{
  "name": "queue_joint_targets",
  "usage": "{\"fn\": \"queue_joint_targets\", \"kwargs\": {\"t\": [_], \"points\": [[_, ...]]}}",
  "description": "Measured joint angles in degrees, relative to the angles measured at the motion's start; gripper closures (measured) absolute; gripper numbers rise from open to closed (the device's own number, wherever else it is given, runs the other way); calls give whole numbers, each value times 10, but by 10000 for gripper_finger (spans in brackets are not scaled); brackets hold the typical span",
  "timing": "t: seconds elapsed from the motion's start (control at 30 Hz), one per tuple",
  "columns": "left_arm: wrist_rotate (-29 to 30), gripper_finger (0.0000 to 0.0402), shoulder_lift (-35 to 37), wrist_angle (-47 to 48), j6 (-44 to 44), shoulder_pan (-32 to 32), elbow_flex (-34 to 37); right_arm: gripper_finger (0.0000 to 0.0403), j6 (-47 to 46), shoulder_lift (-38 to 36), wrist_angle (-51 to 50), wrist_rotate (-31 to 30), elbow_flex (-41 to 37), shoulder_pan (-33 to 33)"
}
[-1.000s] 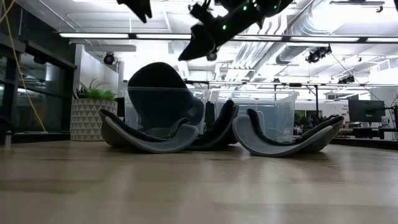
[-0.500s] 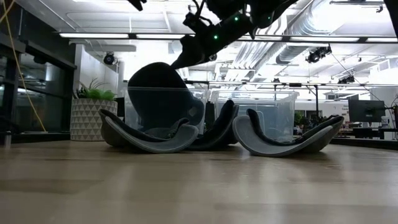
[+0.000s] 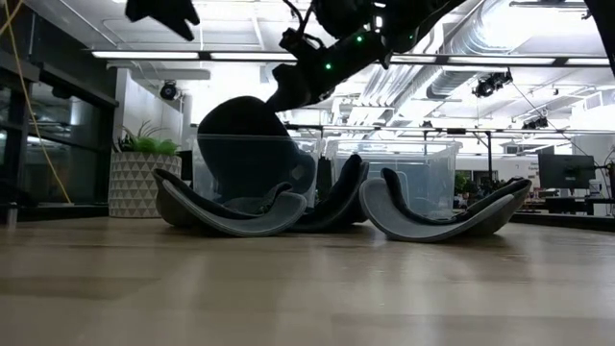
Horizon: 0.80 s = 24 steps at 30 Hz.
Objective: Pick & Place hat
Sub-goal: Put the bottom dark blue cap into the left transparent bin
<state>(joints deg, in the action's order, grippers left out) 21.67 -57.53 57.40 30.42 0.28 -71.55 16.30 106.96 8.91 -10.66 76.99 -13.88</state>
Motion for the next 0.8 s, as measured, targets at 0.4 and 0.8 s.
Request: {"fn": "queue_joint_targets", "kwargs": {"t": [0.4,0.8], "points": [[26,273,87,-24,76,-30,84,323,2,0,4,6,0,-4],[19,273,90,-24,71,-30,84,396,-94,0,31,-20,11,-40]]}}
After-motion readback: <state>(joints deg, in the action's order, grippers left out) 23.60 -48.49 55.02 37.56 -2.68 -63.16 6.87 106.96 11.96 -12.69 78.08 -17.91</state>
